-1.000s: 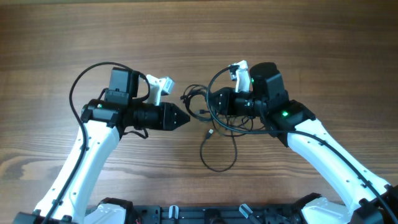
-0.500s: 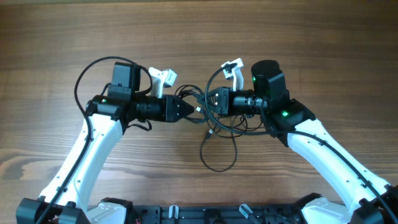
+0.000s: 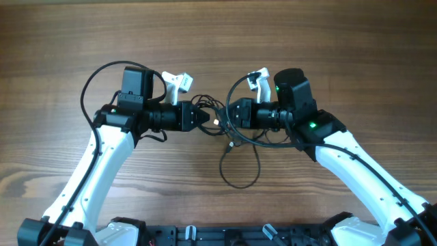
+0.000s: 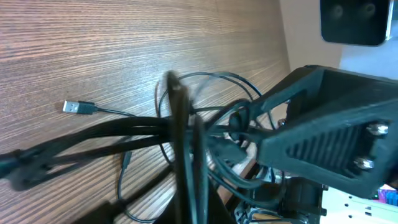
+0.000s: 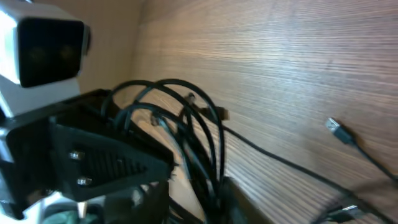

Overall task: Untangle cables
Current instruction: 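Pull the held cable strands apart with both grippers, then release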

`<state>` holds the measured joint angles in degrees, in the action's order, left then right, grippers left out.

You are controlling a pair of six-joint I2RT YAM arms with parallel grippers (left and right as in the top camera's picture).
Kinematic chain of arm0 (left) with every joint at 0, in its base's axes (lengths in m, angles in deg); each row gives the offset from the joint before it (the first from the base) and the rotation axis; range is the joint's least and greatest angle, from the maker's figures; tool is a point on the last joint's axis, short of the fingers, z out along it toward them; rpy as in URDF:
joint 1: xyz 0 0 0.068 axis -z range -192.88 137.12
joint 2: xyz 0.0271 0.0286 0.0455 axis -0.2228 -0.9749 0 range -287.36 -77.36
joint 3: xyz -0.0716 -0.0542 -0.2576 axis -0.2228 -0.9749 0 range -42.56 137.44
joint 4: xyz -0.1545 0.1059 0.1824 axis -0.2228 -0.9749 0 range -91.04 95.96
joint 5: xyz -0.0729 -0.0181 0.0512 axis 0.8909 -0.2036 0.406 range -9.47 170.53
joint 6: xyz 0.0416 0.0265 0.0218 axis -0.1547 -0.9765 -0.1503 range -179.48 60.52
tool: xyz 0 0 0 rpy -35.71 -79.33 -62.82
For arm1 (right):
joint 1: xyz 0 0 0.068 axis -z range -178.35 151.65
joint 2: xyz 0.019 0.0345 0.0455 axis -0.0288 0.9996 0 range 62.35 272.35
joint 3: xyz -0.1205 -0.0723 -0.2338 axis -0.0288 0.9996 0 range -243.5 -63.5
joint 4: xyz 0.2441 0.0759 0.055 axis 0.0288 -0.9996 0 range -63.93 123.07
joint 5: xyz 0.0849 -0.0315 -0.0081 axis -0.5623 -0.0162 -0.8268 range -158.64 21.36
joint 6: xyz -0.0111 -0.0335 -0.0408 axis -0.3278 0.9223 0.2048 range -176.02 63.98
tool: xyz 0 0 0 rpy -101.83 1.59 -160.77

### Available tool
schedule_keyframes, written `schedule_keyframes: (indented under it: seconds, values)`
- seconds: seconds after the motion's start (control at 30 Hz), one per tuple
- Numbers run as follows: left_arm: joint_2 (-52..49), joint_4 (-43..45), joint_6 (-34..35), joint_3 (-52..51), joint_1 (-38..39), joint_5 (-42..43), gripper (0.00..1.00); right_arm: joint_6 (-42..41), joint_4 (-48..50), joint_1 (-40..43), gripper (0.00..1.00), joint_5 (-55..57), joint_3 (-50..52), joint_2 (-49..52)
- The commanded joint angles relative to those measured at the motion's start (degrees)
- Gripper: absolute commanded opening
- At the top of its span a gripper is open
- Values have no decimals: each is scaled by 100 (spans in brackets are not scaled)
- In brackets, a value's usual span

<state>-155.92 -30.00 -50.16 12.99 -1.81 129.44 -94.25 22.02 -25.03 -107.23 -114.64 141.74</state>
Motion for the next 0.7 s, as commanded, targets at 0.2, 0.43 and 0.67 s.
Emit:
schedule_keyframes:
  seconds: [0.2, 0.43, 0.67]
  values:
    - [765, -76, 9, -13, -63, 4, 4, 343, -654, -15, 4, 1134, -66, -42]
    - [765, -575, -42, -13, -656, -232, 4, -1921, -2669, -13, 14, 3781, -48, -42]
    - [765, -890, -310, -13, -1005, -212, 4, -201, -986, -11, 56, 2194, -48, -42]
